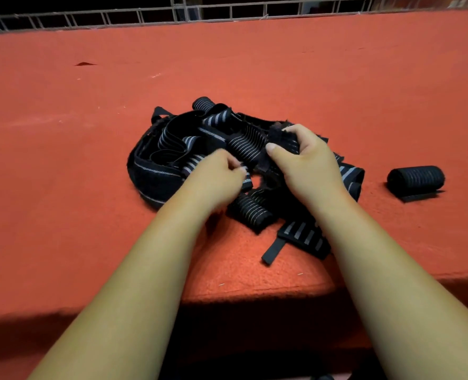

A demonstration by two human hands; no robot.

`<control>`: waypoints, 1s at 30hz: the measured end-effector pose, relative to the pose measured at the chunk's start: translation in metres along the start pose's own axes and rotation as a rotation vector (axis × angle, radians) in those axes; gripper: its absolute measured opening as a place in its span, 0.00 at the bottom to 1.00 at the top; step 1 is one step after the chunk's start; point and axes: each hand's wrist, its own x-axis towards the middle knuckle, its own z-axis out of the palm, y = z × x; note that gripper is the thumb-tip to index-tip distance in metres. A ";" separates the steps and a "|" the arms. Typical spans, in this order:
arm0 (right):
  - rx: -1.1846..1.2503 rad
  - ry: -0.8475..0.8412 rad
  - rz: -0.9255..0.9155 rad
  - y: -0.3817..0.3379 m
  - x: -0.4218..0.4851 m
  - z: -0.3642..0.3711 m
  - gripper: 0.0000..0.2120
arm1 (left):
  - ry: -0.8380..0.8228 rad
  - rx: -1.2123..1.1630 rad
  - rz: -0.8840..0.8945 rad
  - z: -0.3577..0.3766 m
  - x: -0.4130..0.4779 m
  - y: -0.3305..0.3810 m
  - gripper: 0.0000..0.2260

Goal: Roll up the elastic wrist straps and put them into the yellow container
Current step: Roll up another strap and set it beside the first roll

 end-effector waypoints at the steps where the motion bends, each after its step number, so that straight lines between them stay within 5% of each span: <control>1: -0.035 -0.018 0.021 0.001 0.000 -0.002 0.03 | -0.063 0.144 0.003 0.002 -0.003 -0.002 0.07; 7: -0.150 -0.114 0.111 0.008 0.002 -0.005 0.04 | -0.203 0.396 0.014 0.007 -0.010 0.004 0.18; 15: -0.398 -0.146 0.109 0.022 0.005 -0.001 0.06 | 0.043 -0.224 0.139 -0.038 -0.007 0.000 0.01; 21: -0.410 -0.166 0.212 0.022 0.006 0.000 0.13 | 0.043 -0.338 0.150 -0.065 -0.010 -0.008 0.13; 24: -0.203 -0.174 0.201 0.012 0.003 0.000 0.12 | 0.003 -0.260 0.165 -0.063 -0.009 -0.014 0.06; 28: 0.543 -0.230 0.317 -0.013 -0.004 0.000 0.05 | -0.001 -0.264 0.183 -0.063 -0.010 -0.016 0.04; 30: 0.689 -0.308 0.272 -0.017 -0.004 0.002 0.05 | -0.005 -0.300 0.218 -0.064 -0.009 -0.020 0.06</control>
